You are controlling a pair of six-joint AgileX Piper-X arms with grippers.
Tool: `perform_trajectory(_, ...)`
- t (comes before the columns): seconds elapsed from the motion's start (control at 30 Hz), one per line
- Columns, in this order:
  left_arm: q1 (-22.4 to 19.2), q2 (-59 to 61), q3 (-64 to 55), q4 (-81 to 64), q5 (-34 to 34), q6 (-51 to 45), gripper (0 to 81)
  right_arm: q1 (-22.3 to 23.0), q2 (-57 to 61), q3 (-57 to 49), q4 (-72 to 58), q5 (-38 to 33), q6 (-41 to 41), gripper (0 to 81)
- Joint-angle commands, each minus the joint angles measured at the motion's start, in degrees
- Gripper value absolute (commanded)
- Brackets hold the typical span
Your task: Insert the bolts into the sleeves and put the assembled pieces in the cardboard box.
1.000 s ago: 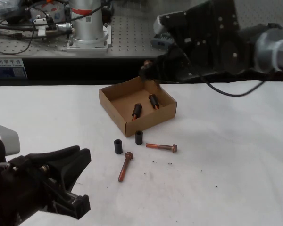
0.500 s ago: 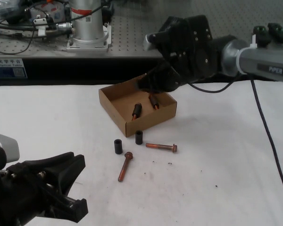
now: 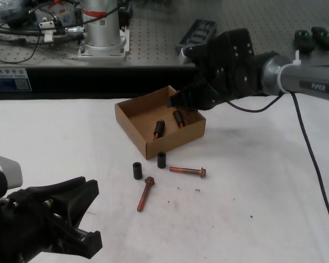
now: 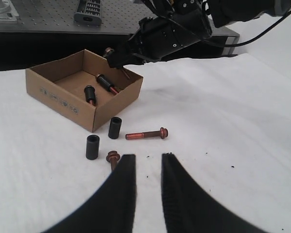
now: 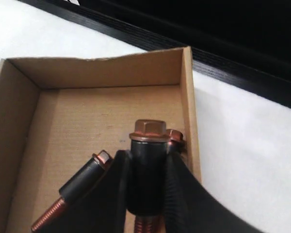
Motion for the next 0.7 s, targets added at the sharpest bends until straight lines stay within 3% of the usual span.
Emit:
perform_trajectory(0.0, -0.24, -0.33, -0.05, -0.88, -0.61, 0.2, 15.1, -0.38, 0.68, -1.14, -0.84, -1.1, -0.47, 5.8)
perform_trajectory(0.27, -0.24, -0.33, -0.05, -0.88, -0.61, 0.2, 15.1, -0.38, 2.1, -1.14, 2.17, -2.78, 0.15, 1.5)
perform_trajectory(0.53, -0.24, -0.33, -0.05, -0.88, -0.61, 0.2, 15.1, -0.38, 2.1, -1.14, 2.18, -4.93, 2.62, 25.5)
perform_trajectory(0.67, -0.24, -0.33, -0.05, -0.88, -0.61, 0.2, 15.1, -0.38, 2.1, -1.14, 2.18, -4.92, 3.08, 33.7)
